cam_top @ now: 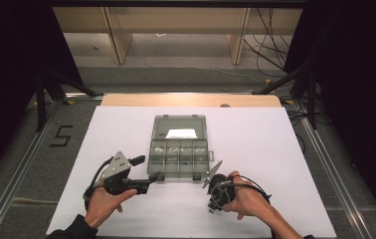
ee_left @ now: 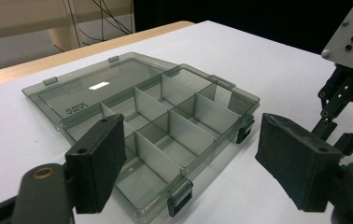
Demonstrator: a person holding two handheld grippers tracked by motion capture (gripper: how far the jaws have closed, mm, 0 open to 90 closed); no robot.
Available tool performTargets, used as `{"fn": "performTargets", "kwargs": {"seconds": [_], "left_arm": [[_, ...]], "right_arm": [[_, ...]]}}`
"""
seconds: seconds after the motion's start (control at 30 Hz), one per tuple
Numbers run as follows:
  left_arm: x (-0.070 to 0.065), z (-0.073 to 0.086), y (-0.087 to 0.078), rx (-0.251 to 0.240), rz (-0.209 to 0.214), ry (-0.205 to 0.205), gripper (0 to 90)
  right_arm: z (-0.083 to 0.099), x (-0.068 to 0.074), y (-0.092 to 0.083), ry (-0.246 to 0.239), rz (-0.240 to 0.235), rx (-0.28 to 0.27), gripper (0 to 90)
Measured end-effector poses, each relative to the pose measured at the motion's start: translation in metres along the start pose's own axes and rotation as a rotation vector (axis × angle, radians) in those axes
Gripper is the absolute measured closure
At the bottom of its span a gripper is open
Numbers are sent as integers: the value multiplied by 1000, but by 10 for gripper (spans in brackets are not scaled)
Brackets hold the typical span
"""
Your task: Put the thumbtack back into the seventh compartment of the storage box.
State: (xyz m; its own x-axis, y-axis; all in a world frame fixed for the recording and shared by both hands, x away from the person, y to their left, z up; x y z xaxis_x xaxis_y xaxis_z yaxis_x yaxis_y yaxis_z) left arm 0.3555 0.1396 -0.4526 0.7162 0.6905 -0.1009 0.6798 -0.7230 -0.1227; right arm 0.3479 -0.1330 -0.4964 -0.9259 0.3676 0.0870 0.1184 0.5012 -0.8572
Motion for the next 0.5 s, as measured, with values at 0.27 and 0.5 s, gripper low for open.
{"fn": "performTargets", "kwargs": {"seconds": [0.27, 0.5], "left_arm": [[0, 0, 0, -1, 1, -2, 231], [0, 0, 0, -1, 2, 1, 232]], "right_arm": [[1, 1, -3, 32, -4, -1, 731], [4, 2, -7, 42, 16, 29, 699]]}}
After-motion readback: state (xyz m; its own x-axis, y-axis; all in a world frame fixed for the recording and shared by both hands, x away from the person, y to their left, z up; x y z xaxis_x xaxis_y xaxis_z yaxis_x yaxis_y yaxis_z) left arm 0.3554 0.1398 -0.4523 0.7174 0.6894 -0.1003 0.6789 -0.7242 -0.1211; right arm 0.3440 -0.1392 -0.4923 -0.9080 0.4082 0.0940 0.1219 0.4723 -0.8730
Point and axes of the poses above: each handheld gripper's, and its own axes: y roughly forward along the jaws, z roughly out of its underside, x roughly to its left, the point moved 4 cm from there along y, roughly forward along the jaws, and after that the axes turned 14 degrees about -x, right-handed, at the moved point
